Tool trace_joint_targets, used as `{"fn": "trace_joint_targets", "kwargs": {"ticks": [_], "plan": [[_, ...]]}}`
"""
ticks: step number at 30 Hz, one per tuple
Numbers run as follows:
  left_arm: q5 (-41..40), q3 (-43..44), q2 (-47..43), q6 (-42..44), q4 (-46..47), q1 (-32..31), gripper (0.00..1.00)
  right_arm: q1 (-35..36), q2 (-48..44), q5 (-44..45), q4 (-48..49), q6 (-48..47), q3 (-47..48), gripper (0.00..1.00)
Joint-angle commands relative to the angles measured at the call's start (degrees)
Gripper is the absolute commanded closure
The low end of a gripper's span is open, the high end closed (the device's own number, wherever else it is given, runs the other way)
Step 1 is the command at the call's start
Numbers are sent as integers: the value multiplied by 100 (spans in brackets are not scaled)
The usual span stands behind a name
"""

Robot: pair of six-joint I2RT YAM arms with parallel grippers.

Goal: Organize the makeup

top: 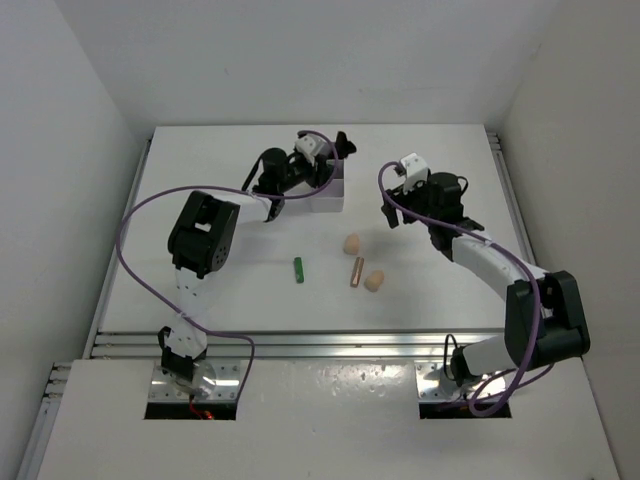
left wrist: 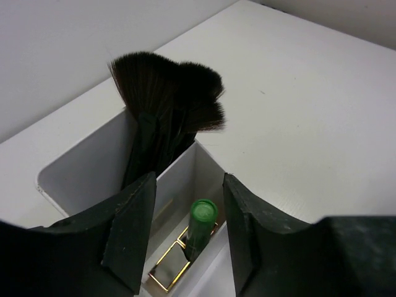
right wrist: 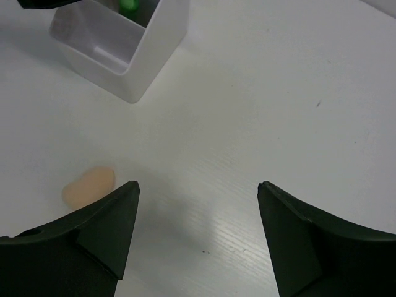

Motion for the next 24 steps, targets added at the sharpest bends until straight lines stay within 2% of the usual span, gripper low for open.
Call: {"fn": "trace_joint_targets", "kwargs": {"ticks": [1, 4, 8, 12, 16, 21, 24], "plan": [[301, 419, -287, 161, -1, 78, 47, 212, 3, -99, -684, -240, 496, 22], [415, 912, -418, 390, -951, 78, 44, 440, -50, 42, -1344, -179, 751, 19], [556, 965, -761, 391, -1636, 183, 41, 1010, -50, 953, -2292, 207, 980, 18], [-57, 912, -1297, 259, -2601, 183, 40, 1267, 274, 1466, -3224, 1495, 1542, 21], [-1235, 570, -1938, 206, -3675, 235, 40, 1425, 819, 1571, -4208, 2246, 2078, 26], [-1895, 8, -2851, 320, -4905, 367, 39, 1688, 1197, 1676, -4254, 2817, 2123, 31], [-2115, -615, -3274, 320, -5153, 516, 39, 1777, 1347, 1895, -4272, 3142, 2149, 35]]}}
